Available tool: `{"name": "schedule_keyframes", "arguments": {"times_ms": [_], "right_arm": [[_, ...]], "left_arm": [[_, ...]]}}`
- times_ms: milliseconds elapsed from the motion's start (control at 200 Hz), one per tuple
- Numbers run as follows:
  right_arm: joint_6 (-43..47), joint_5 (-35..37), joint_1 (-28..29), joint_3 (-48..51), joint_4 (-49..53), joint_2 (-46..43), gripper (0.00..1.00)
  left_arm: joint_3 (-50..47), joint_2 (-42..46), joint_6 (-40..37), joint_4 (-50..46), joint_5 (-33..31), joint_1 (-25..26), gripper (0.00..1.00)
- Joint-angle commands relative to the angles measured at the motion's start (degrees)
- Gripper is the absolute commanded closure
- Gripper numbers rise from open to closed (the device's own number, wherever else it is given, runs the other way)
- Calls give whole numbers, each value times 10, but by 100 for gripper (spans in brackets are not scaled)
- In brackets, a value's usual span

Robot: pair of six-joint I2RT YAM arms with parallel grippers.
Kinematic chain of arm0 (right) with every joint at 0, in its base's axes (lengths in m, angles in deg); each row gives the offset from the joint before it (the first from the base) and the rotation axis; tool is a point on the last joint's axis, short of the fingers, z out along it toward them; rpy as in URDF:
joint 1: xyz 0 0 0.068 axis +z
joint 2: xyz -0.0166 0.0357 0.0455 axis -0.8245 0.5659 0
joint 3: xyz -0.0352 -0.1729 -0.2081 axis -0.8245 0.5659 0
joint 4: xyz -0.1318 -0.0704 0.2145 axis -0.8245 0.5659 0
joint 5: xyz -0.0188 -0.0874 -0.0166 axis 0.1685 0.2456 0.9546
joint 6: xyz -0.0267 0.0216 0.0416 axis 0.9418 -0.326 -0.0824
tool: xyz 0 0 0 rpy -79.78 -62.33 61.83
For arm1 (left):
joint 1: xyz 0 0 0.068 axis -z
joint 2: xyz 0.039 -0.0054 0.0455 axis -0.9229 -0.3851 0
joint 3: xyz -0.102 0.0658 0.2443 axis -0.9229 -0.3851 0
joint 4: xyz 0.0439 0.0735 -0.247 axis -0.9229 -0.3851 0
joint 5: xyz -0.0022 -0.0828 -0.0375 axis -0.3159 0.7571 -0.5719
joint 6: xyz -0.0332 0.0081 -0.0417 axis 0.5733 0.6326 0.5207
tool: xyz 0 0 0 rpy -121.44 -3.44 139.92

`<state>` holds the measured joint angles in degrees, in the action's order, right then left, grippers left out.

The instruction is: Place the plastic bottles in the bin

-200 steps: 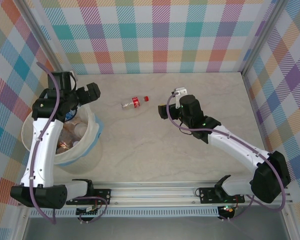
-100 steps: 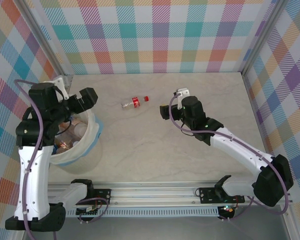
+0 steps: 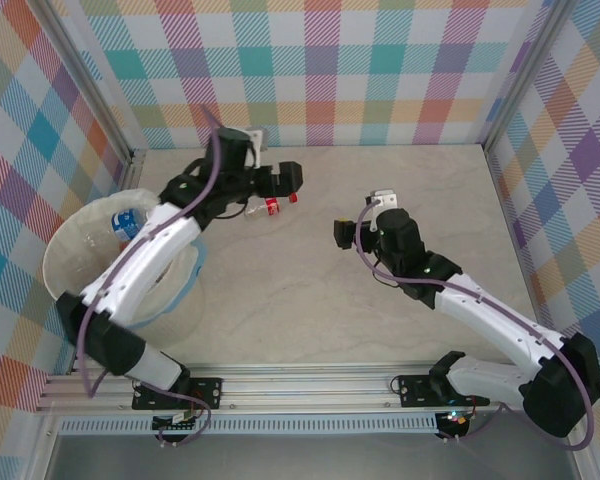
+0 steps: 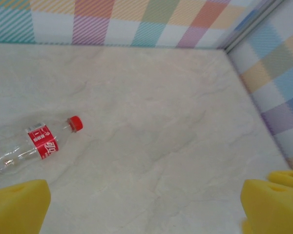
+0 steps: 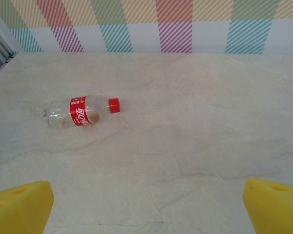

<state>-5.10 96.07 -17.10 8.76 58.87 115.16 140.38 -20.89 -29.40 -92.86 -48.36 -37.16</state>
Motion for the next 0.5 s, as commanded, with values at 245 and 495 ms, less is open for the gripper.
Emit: {"name": "schedule_keyframes", "arguments": {"times_ms": [245, 495], "right_arm": [[-51, 40, -3, 38, 37, -74, 0], [-78, 60, -5, 66, 58, -120, 1]], "left_arm": [[154, -284, -3, -28, -65, -69, 0], [338, -456, -33, -115, -88, -99, 0]]}}
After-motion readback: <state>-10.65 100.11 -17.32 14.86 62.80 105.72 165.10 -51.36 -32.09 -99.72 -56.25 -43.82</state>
